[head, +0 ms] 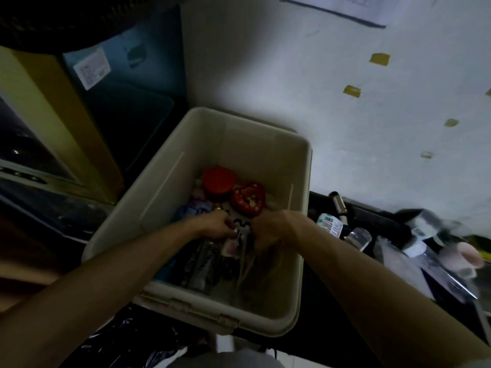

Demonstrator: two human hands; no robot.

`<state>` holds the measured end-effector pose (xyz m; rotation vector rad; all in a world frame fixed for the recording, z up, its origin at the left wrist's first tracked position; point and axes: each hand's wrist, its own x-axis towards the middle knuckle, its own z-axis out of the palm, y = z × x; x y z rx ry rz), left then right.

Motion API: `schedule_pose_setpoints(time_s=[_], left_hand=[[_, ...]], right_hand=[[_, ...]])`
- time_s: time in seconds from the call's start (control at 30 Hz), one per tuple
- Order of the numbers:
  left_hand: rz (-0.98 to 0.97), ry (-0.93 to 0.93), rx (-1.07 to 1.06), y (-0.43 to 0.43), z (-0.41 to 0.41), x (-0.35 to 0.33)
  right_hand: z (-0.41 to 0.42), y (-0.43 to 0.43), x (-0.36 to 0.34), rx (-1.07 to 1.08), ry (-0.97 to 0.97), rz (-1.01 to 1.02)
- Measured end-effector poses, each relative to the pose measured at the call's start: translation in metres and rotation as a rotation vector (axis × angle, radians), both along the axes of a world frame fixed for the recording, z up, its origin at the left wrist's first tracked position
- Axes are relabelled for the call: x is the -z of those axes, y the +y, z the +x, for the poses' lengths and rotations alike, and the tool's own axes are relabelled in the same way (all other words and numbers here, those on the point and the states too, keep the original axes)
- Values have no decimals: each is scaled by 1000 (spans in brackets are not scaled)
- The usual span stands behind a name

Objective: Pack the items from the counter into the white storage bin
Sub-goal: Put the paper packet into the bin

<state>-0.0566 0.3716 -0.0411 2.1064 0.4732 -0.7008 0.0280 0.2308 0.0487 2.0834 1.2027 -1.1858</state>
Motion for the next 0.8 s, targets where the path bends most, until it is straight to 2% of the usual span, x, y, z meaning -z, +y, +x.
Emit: schedule_pose_setpoints(time_s=[0.03, 0.13, 0.2, 0.3, 0.4, 0.57, 0.7, 0.8], left_hand=[[30, -16, 13, 2, 1, 4], [85, -16, 39, 5, 4, 9], [113, 0, 83, 3, 4, 5], [164, 22, 131, -3, 2, -3], [186, 25, 184, -6, 1, -3], [244, 35, 263, -7, -2, -8], [295, -1, 233, -13, -2, -9], [387, -9, 243, -14, -3, -3]], right_hand=[[-1, -3, 5, 11, -38, 41], [-6, -14, 16, 130, -185, 332], [-8, -15, 20, 14, -207, 386], [-11, -11, 17, 49, -79, 303], [-13, -7, 8, -41, -52, 208], [-22, -8, -7, -38, 21, 155], [-29, -13, 1, -65, -22, 126], [-32, -8, 4, -78, 36, 59]])
